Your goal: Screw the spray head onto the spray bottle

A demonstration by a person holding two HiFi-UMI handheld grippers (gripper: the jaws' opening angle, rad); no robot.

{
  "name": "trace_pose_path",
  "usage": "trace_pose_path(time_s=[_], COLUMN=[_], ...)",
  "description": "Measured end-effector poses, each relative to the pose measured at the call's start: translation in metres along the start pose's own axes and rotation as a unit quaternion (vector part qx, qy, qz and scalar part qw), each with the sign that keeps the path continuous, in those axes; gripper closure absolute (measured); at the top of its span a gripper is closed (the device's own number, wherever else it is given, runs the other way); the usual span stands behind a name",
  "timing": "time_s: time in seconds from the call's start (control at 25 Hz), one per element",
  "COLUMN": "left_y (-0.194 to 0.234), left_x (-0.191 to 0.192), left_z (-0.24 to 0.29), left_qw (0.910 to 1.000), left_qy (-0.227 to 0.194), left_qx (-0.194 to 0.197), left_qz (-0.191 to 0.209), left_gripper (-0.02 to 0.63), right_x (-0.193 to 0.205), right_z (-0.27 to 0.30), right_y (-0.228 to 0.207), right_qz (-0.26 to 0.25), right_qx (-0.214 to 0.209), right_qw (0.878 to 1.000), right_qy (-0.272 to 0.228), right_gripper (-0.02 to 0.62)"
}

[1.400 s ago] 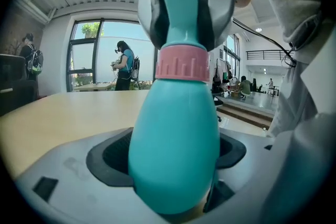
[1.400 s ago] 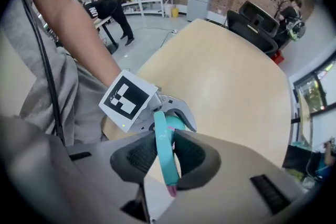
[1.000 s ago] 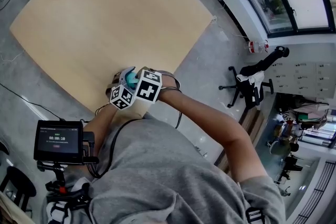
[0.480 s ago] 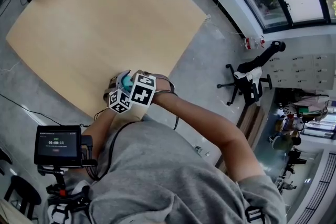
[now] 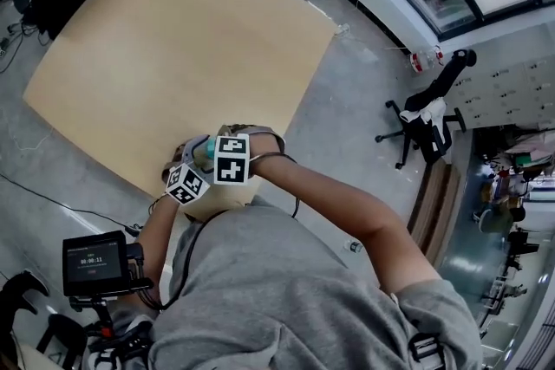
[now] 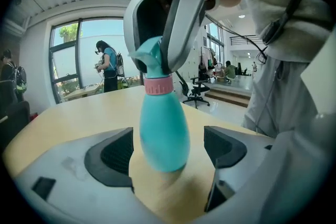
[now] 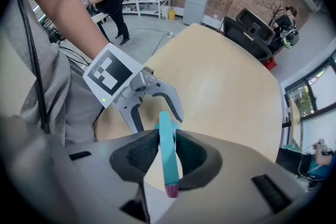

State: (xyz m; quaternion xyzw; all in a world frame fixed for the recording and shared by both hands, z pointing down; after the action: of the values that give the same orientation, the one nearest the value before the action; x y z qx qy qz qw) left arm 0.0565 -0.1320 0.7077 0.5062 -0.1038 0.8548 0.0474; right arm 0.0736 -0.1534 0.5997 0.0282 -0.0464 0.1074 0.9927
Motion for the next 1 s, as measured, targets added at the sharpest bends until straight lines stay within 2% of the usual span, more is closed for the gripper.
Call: trace_pose_path(time_s=[0.12, 0.2, 0.4, 0.56, 0.68, 0.84, 0.96, 1.0], left_y=[-0.017, -0.020, -0.001, -0.003, 0.008, 0.027, 0.022, 0.015], left_x=[-0.010, -0.003, 0.016, -0.014, -0.030, -0.054, -0.077, -0.086], left_z=[-0.051, -0.065, -0.094, -0.149, -0.164, -0.177, -0.195, -0.202], left_qw=[0.9998, 0.9999, 0.9977, 0.9946, 0.9919, 0.9830, 0.9738, 0.9711], left_qy=[0.012, 0.013, -0.003, -0.017, -0.032, -0.075, -0.116, -0.127], left_qx=[0.013, 0.011, -0.044, -0.084, -0.106, -0.141, -0.161, -0.165], left_qz=[0.008, -0.002, -0.051, -0.060, -0.062, -0.091, -0.112, -0.115], left_gripper=[0.212, 0.212, 0.212, 0.213, 0.213, 0.215, 0.226, 0.253], right_x=[-0.010, -0.008, -0.003, -0.010, -0.004, 0.015, 0.037, 0.044], right_z=[-0.022, -0.021, -0.008, -0.042, -0.059, -0.079, -0.106, -0.118], right_y=[0.020, 0.020, 0.008, 0.030, 0.022, 0.003, 0.009, 0.017], right_qz=[-0.016, -0.016, -0.002, 0.020, 0.048, 0.115, 0.175, 0.192], right_qx=[-0.012, -0.014, -0.004, 0.005, 0.025, 0.060, 0.088, 0.102], right_qw=[1.000, 1.000, 0.999, 0.997, 0.994, 0.979, 0.956, 0.945], right_qy=[-0.004, -0.012, -0.050, -0.070, -0.095, -0.156, -0.219, -0.245], right_gripper=[0.499, 0.497, 0.457, 0.431, 0.428, 0.428, 0.428, 0.428])
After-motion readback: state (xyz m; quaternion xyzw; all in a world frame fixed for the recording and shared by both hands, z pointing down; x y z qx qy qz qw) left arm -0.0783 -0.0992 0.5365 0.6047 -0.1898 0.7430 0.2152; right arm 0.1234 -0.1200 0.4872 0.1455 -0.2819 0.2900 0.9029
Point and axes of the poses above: the fingertips, and each gripper's own axes: z forward along the fingers, y to its left, x out of its underside, the point moved 5 cm from there along -z, backward along the fingers, and after that the axes turned 5 degrees about z, right-handed, at the moved point
